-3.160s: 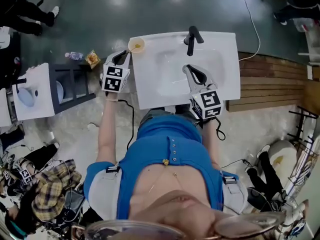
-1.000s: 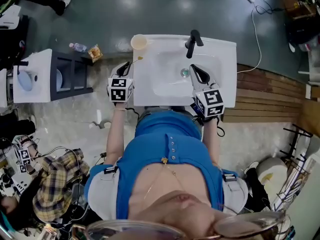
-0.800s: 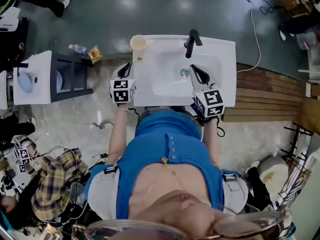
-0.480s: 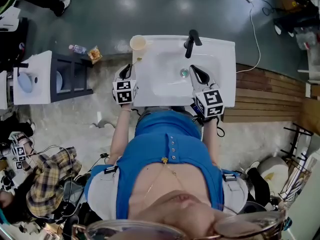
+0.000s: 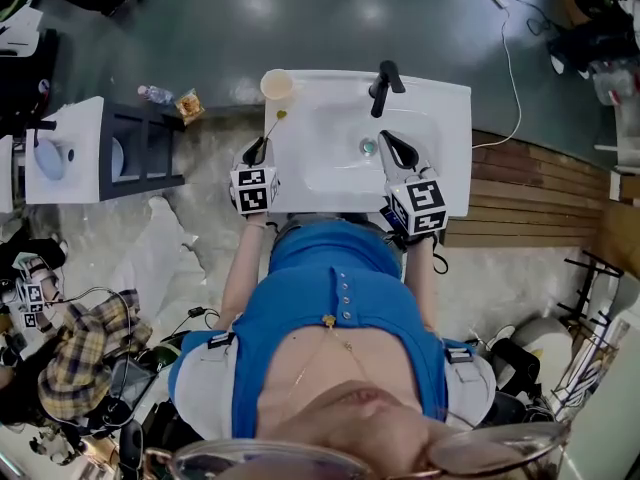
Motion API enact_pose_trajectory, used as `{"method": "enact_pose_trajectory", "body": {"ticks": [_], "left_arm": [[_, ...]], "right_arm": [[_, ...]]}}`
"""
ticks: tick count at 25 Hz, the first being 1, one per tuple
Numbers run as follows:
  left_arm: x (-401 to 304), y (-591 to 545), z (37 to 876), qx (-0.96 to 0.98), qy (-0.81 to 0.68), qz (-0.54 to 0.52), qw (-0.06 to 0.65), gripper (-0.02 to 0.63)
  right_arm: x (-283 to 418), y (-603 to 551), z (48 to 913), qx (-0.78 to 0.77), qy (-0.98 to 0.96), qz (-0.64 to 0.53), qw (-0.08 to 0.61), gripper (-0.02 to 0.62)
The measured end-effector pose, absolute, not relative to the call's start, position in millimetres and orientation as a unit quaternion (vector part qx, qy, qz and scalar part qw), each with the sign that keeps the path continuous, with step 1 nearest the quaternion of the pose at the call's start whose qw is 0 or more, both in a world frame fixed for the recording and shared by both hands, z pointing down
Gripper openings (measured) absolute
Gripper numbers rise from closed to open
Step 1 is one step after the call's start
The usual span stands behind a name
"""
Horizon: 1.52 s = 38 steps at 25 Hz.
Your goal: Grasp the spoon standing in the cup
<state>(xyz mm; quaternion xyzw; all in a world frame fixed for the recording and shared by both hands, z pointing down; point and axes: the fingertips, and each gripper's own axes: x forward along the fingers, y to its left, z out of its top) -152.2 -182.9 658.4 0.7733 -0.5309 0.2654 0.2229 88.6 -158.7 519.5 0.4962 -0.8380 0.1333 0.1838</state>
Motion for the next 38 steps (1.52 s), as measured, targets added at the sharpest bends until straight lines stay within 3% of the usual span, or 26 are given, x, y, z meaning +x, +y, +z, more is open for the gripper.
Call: {"method": "enact_pose_trajectory", "body": {"ticks": [38], "left_arm": [[-152, -130, 736, 0.726, -0.521, 0.348, 0.283, 0.044]], "right_arm": [[97, -155, 519, 0.486, -0.843, 0.124, 0.193, 0.003]]}}
